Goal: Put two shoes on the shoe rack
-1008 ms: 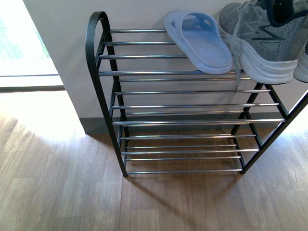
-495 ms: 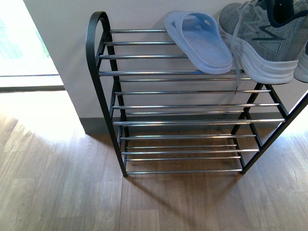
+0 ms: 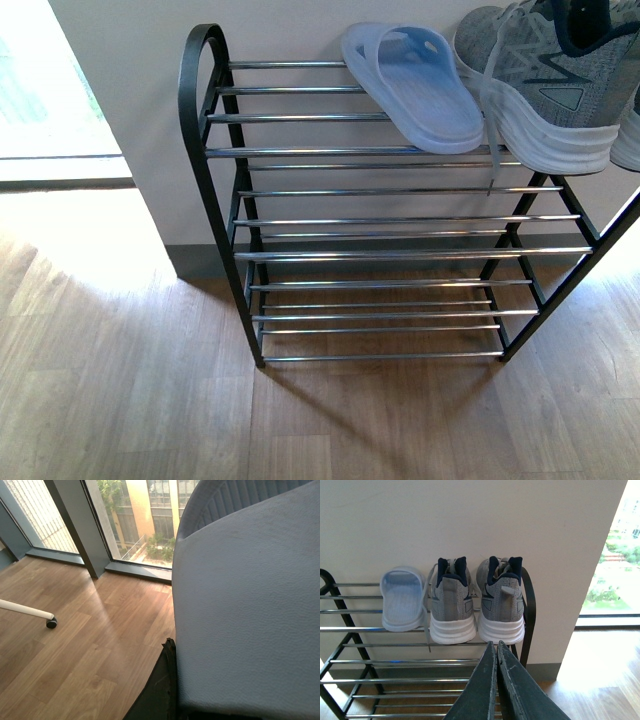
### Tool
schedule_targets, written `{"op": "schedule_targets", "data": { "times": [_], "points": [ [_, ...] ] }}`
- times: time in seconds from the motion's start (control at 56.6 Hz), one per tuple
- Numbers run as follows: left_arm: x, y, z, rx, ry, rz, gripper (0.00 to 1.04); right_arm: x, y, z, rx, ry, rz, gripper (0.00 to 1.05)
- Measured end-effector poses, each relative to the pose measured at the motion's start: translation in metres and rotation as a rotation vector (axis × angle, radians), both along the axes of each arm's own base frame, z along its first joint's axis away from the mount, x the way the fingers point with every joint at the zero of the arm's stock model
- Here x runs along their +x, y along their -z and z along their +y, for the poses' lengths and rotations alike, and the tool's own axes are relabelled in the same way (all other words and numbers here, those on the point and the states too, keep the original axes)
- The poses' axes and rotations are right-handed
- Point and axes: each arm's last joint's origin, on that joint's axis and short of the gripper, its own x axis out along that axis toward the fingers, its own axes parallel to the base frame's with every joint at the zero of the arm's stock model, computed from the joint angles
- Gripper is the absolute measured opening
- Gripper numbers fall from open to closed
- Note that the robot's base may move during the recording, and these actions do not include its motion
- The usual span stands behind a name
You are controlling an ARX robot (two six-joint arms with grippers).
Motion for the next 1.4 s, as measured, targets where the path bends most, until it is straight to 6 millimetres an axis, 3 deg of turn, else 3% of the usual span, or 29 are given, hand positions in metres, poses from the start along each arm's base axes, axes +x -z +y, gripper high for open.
{"op": "schedule_targets", "data": {
  "times": [0.76, 1.149, 1.397],
  "points": [
    [0.000, 0.000, 0.000, 0.000, 0.000, 0.000, 0.02, -0.018, 0.003, 0.000, 0.000, 0.000, 0.006, 0.02],
    [0.000, 0.000, 0.000, 0.001, -0.009, 0.000, 0.02, -0.018, 0.003, 0.000, 0.000, -0.002, 0.005, 0.63],
    [0.000, 0.000, 0.000, 0.000, -0.015, 0.002, 0.02, -0.018, 0.003, 0.000, 0.001, 0.002, 0.006, 0.97]
  ]
}}
